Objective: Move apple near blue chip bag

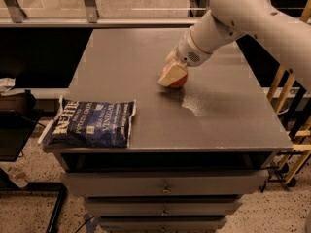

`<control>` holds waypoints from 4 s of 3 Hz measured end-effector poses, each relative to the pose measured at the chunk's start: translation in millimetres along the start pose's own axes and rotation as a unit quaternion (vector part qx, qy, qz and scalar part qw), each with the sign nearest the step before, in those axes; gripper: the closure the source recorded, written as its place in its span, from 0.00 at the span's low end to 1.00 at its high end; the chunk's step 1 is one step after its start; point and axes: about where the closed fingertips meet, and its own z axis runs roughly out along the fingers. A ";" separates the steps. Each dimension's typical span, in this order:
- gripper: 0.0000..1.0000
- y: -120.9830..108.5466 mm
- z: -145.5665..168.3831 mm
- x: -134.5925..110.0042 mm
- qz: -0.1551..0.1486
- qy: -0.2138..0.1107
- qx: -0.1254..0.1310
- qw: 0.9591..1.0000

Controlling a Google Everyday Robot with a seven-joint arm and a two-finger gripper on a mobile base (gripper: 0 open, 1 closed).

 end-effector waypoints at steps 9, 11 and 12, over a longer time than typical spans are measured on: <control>1.00 156.0 -52.4 -45.5 -0.063 -0.123 -0.051 0.989; 1.00 182.5 -11.8 -39.2 -0.067 -0.158 -0.092 0.981; 1.00 183.1 -10.9 -38.7 -0.065 -0.161 -0.095 0.980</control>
Offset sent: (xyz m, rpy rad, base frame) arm -0.0371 -0.0512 0.0629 -0.0456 -0.1362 -0.0251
